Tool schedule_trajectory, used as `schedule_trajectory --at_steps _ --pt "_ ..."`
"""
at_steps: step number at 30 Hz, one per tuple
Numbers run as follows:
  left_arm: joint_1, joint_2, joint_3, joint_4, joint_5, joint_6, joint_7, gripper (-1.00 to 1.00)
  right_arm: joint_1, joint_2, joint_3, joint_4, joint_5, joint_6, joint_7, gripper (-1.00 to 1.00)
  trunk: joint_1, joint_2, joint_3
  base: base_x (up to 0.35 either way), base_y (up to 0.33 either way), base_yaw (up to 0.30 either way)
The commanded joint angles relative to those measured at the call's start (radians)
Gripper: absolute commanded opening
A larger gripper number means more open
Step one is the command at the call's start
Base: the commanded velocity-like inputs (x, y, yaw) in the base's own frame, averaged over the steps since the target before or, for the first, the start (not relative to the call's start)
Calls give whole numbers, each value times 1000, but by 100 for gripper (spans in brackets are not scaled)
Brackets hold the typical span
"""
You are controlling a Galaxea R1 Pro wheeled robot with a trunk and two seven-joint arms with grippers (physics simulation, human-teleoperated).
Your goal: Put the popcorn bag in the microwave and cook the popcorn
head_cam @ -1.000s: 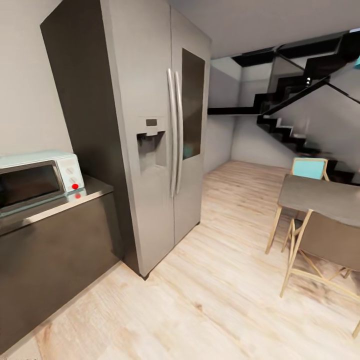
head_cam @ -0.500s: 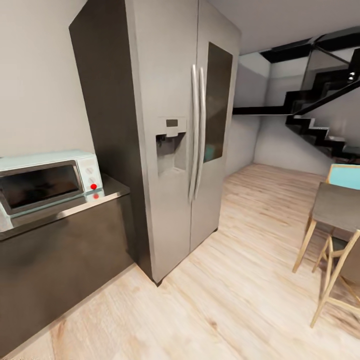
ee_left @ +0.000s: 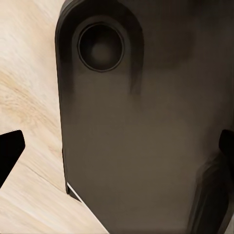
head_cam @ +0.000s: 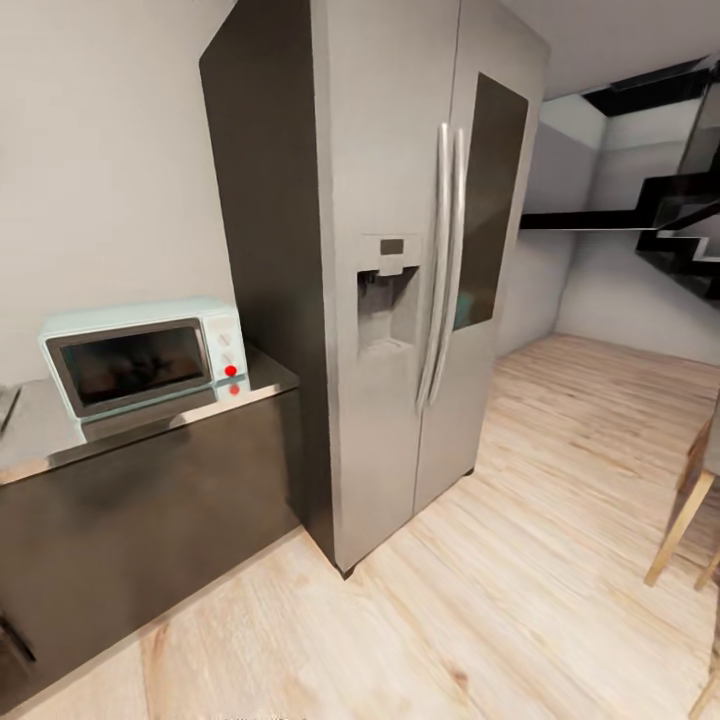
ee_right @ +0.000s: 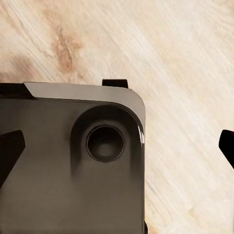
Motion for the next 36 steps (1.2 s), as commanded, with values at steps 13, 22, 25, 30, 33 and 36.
schedule_trajectory --at_steps 13,22,25,30,33,36 --pt "0 -1 2 -1 1 2 0 100 0 0 0 0 0 -3 -2 100 0 -1 -1 46 0 256" --pt "0 -1 1 1 1 2 0 100 0 0 0 0 0 -3 -2 100 0 -1 -1 229 0 256" --pt "0 0 1 1 1 2 0 100 0 0 0 0 0 -3 -2 100 0 -1 -1 255 0 256" --pt "0 0 1 1 1 2 0 100 0 0 0 0 0 -3 -2 100 0 -1 -1 248 0 256" --pt "0 0 1 1 1 2 0 100 0 0 0 0 0 -3 -2 100 0 -1 -1 233 0 256" --pt "0 -1 1 1 1 2 0 100 0 0 0 0 0 -3 -2 100 0 -1 -1 230 0 256"
